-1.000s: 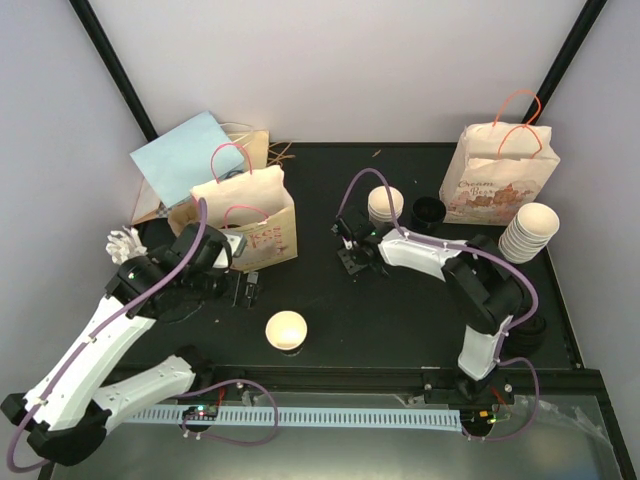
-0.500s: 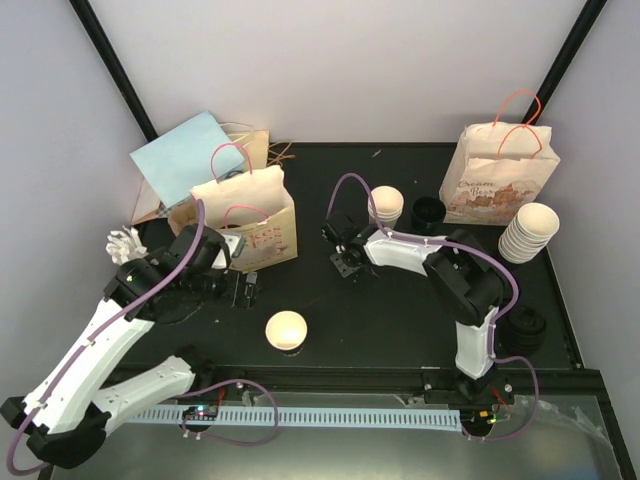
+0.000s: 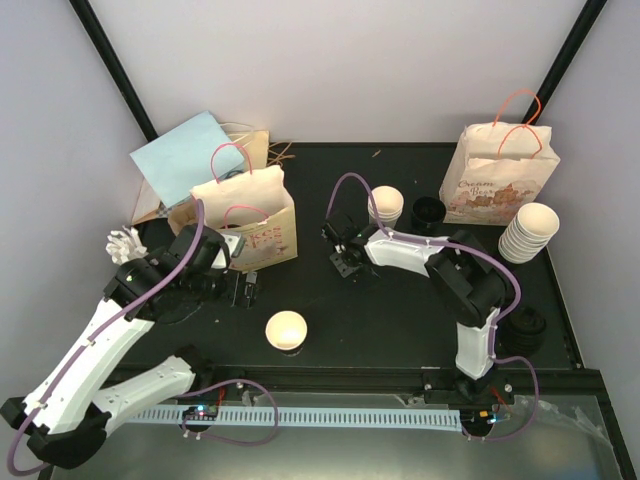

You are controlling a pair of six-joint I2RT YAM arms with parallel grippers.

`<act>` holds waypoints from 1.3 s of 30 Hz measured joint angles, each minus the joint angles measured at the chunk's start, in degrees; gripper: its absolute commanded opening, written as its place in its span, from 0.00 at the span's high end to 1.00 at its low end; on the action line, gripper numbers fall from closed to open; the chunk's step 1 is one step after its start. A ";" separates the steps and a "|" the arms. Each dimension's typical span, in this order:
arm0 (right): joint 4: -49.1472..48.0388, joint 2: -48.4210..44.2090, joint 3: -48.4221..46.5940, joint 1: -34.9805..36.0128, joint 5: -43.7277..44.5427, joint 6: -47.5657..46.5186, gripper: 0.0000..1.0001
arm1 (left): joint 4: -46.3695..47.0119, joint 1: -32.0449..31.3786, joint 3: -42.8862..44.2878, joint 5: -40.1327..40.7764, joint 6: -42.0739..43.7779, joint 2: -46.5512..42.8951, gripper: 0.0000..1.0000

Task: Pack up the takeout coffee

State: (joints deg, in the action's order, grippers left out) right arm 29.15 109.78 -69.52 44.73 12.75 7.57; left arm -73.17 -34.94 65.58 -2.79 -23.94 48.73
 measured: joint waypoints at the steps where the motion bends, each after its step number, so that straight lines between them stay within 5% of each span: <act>1: -0.02 -0.15 0.00 0.00 -0.04 0.00 0.53 | 0.00 0.00 0.00 0.00 0.00 0.00 0.01; 9: -0.04 -1.38 0.00 0.00 -0.26 0.02 0.49 | -0.04 0.00 -0.24 -0.04 0.00 -0.39 0.01; 15: -0.02 -1.64 0.00 0.00 -1.01 -0.15 0.35 | -0.04 0.00 -0.26 -0.07 0.04 -0.74 0.01; 28: 0.17 -0.83 -0.68 1.31 -1.57 -1.97 0.46 | -0.02 0.00 -0.92 -0.39 0.39 -0.72 0.01; 39: 1.33 4.42 -4.81 3.56 7.98 -2.82 0.57 | 0.00 0.00 -0.92 -0.50 0.42 -0.72 0.01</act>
State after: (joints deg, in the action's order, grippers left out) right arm 30.48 114.19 -74.32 48.29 20.73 4.75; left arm -73.17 -34.94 64.66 -3.29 -23.53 48.01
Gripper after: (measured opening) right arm 0.471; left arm 0.989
